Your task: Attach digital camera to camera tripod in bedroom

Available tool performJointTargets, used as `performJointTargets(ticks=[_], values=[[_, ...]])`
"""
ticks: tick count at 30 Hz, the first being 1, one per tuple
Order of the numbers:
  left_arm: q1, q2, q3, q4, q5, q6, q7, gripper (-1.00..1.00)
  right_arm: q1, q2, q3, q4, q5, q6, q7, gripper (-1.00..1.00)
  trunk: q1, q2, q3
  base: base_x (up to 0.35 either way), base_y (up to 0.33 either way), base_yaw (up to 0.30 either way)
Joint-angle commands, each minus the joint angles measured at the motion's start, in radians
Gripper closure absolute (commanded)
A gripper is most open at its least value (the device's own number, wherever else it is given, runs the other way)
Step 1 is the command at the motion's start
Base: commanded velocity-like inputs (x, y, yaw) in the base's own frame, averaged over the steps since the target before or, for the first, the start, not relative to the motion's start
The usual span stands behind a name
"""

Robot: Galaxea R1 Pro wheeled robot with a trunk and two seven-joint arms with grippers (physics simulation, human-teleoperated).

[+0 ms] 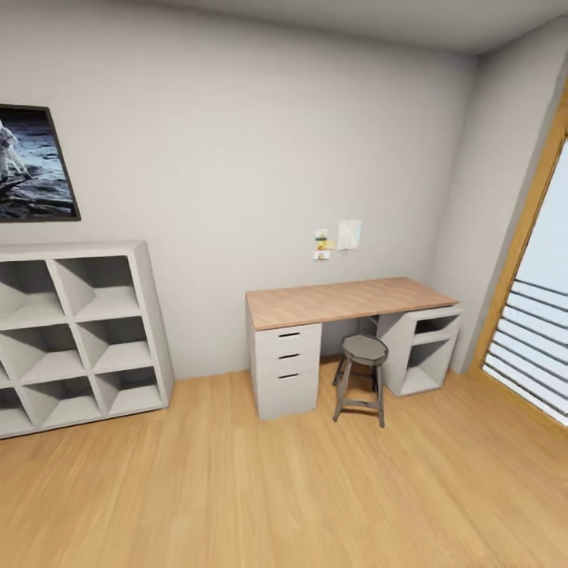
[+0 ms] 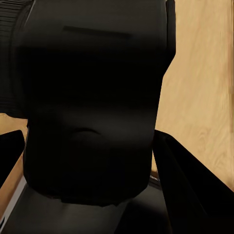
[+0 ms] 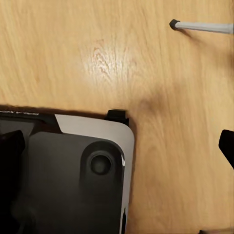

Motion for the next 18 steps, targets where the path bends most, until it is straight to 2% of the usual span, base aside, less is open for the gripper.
performJointTargets(ticks=[1, 10, 18], values=[[0.000, 0.000, -0.008, 0.000, 0.009, -0.002, -0.006, 1.00, -0.002, 0.000, -0.009, 0.003, 0.009, -0.002, 0.002, -1.00, 0.000, -0.001, -0.001, 0.221, 0.000, -0.289], [0.000, 0.000, -0.009, 0.000, 0.009, -0.001, -0.011, 1.00, -0.002, 0.000, -0.009, 0.003, 0.009, -0.003, 0.002, -1.00, 0.000, -0.001, 0.002, 0.294, 0.003, -0.289], [0.000, 0.000, -0.009, 0.000, 0.009, -0.001, -0.011, 1.00, -0.002, 0.000, -0.009, 0.003, 0.009, -0.004, 0.002, -1.00, 0.000, -0.001, 0.005, 0.321, 0.076, -0.289]])
